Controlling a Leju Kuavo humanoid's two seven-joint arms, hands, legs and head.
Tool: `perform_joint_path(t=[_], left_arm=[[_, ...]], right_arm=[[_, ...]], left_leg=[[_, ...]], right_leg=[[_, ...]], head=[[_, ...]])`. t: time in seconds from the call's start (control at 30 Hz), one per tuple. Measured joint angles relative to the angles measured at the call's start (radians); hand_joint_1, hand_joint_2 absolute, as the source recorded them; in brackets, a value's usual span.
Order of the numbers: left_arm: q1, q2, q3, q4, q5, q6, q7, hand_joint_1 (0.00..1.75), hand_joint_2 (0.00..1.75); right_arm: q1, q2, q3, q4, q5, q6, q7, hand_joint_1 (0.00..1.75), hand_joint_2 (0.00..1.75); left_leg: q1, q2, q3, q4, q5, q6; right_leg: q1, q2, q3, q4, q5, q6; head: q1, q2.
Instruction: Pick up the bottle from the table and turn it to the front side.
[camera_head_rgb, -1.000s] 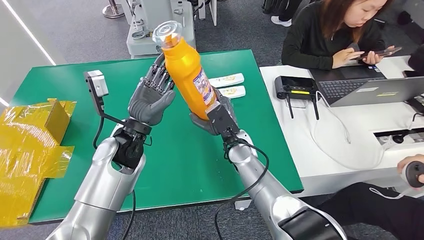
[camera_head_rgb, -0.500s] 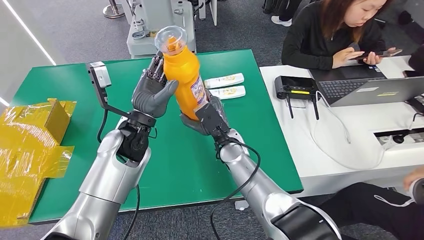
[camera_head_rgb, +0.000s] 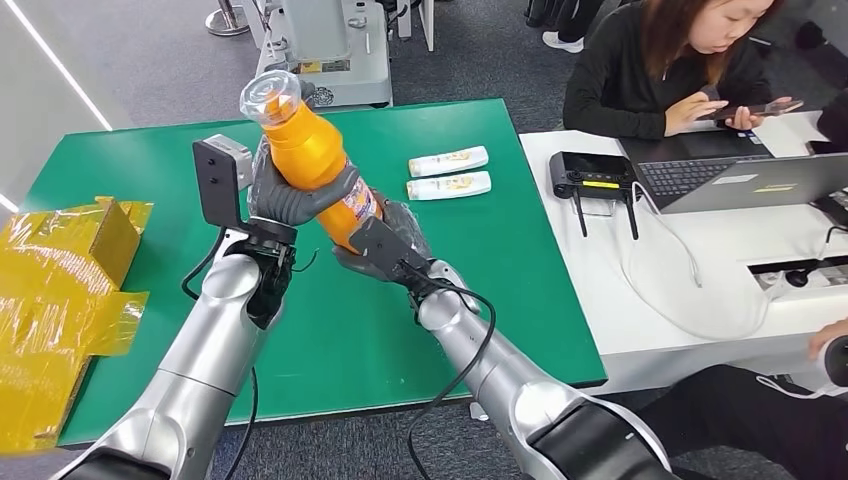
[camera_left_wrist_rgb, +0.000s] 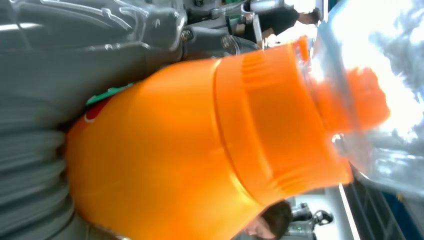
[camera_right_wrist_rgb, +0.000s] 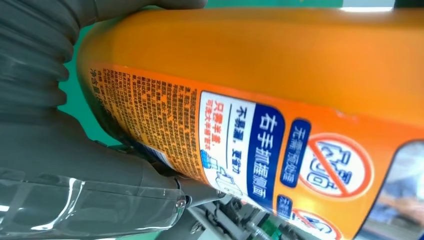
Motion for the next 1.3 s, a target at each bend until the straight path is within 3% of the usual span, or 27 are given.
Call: perform_joint_path(t=[0.27, 0.53, 0.6, 0.67, 0.7, 0.73, 0.8, 0.83, 1.0, 1.17, 1.3], left_arm=[[-0.008, 0.021, 0.002, 0.057, -0.272, 0.130, -0.077, 0.00, 1.75], [-0.001, 0.021, 0.015, 0.060, -0.302, 0.139, -0.073, 0.00, 1.75], [-0.001, 0.021, 0.019, 0.060, -0.293, 0.122, -0.065, 0.23, 1.75], [-0.002, 0.021, 0.029, 0.061, -0.269, 0.081, -0.050, 0.32, 1.75], [-0.002, 0.021, 0.036, 0.063, -0.250, 0.053, -0.040, 0.48, 1.75], [-0.002, 0.022, 0.045, 0.066, -0.225, 0.018, -0.028, 0.69, 1.75], [-0.003, 0.024, 0.066, 0.074, -0.163, -0.066, 0.005, 1.28, 1.75], [-0.003, 0.025, 0.076, 0.080, -0.126, -0.115, 0.027, 1.37, 1.75], [-0.009, 0.031, 0.106, 0.114, 0.063, -0.338, 0.148, 1.29, 1.75], [-0.022, 0.040, 0.113, 0.158, 0.235, -0.483, 0.255, 1.16, 1.75], [-0.028, 0.047, 0.116, 0.186, 0.340, -0.542, 0.314, 1.22, 1.75]], right_arm=[[-0.003, -0.004, 0.002, 0.011, 0.002, 0.026, 0.005, 1.75, 1.75], [-0.003, -0.017, 0.002, 0.012, 0.003, 0.039, 0.006, 1.75, 1.75], [-0.003, -0.017, 0.002, 0.013, 0.004, 0.039, 0.008, 1.75, 1.75], [-0.001, -0.020, 0.003, 0.014, 0.004, 0.038, 0.011, 1.75, 1.75], [0.000, -0.021, 0.003, 0.014, 0.005, 0.038, 0.011, 1.75, 1.75], [0.003, -0.023, 0.003, 0.015, 0.005, 0.038, 0.011, 1.75, 1.75], [0.008, -0.026, 0.004, 0.015, 0.004, 0.037, 0.012, 1.75, 1.75], [0.010, -0.027, 0.004, 0.015, 0.005, 0.036, 0.012, 1.75, 1.75], [0.028, -0.033, 0.007, 0.015, 0.005, 0.019, 0.015, 1.75, 1.75], [0.050, -0.040, 0.020, 0.011, 0.010, -0.002, 0.015, 1.75, 1.75], [0.069, -0.048, 0.034, 0.000, 0.022, -0.028, 0.013, 1.75, 1.75]], left_leg=[[0.000, -0.001, 0.000, 0.000, 0.000, 0.000], [0.000, -0.001, -0.001, 0.000, 0.000, 0.000], [0.000, 0.000, -0.001, 0.000, 0.000, 0.000], [0.000, 0.000, 0.000, 0.000, 0.000, 0.000], [0.000, 0.000, 0.000, 0.000, 0.000, 0.000], [0.000, 0.000, 0.000, 0.000, 0.000, 0.000], [0.000, 0.000, 0.000, 0.000, 0.000, 0.000], [0.000, 0.000, 0.000, 0.000, 0.000, 0.000], [0.000, 0.000, 0.000, 0.000, 0.000, 0.000], [0.000, 0.000, 0.000, 0.000, 0.000, 0.000], [0.000, 0.001, 0.000, 0.000, 0.000, 0.000]], right_leg=[[0.000, 0.000, 0.000, 0.000, 0.000, 0.000], [0.000, 0.000, 0.000, 0.000, 0.000, 0.000], [0.000, 0.000, 0.000, 0.000, 0.000, 0.000], [0.000, 0.000, 0.000, 0.000, 0.000, 0.000], [0.000, 0.000, 0.000, 0.000, 0.000, 0.000], [0.000, 0.000, 0.000, 0.000, 0.000, 0.000], [0.000, 0.000, -0.001, 0.000, 0.000, 0.000], [0.000, 0.000, -0.001, 0.000, 0.000, 0.000], [0.000, 0.000, -0.001, 0.000, 0.000, 0.000], [0.000, 0.000, -0.001, 0.000, 0.000, 0.000], [0.000, 0.001, -0.001, 0.000, 0.000, 0.000]], head=[[0.000, 0.000], [0.000, 0.000], [0.000, 0.000], [0.000, 0.000], [0.000, 0.000], [0.000, 0.000], [0.000, 0.000], [0.000, 0.000], [0.000, 0.000], [0.000, 0.000], [0.000, 0.000]])
